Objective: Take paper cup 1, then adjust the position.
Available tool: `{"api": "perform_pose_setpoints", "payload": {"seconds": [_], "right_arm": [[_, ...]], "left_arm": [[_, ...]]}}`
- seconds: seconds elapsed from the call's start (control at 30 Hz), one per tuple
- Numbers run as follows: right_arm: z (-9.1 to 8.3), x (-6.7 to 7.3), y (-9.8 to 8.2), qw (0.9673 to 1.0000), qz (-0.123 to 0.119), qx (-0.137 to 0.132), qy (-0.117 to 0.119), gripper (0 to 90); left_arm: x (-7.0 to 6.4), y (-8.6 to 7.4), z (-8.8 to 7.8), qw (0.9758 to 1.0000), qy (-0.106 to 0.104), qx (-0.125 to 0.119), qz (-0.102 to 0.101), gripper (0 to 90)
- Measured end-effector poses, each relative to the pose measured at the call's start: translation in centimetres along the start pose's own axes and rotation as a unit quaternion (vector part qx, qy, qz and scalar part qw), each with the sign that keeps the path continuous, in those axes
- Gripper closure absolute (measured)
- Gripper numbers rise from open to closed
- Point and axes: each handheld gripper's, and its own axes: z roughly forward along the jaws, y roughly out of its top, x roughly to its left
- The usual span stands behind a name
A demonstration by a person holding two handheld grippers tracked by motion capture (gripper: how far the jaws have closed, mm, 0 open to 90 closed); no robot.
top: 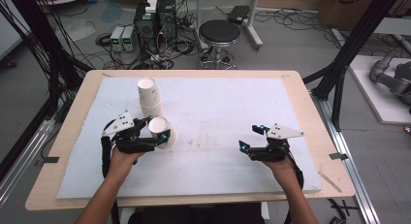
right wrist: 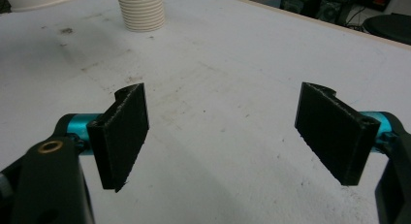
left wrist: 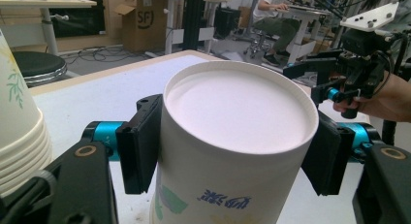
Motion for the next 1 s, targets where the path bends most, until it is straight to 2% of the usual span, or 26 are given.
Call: {"api": "perform_pose_setpoints", "payload": {"seconds": [0.2, 0.53, 0.6, 0.7, 0.77, 1.0], "right_arm": [[0.3, 0.5, 0.1, 0.9999, -0.008, 0.002, 0.009, 20.2], [0.1, 0.7, 0.4, 0.9999, -0.006, -0.004, 0.014, 20.2], [0.1, 0.8, 0.4, 0.9998, -0.004, -0.001, 0.020, 20.2], [0.4, 0.8, 0.3, 0.9989, 0.009, -0.004, 0.045, 20.1], [0.5, 0.9, 0.3, 0.9988, 0.012, -0.002, 0.047, 20.1], [0.3, 1.5, 0.6, 0.9979, -0.003, -0.006, 0.064, 20.1]], "left_arm": [[0.0, -0.4, 0.3, 1.0000, 0.000, 0.006, -0.001, 32.2], [-0.2, -0.5, 0.8, 0.9999, -0.007, 0.007, -0.003, 32.2], [-0.2, -0.5, 0.9, 0.9999, -0.009, 0.008, -0.003, 32.2], [-0.2, -0.6, 0.9, 0.9999, -0.011, 0.011, -0.004, 32.2], [-0.2, -0.6, 1.0, 0.9998, -0.013, 0.013, -0.005, 32.2], [-0.9, -0.6, 1.8, 0.9995, -0.027, 0.018, -0.007, 32.2]]}}
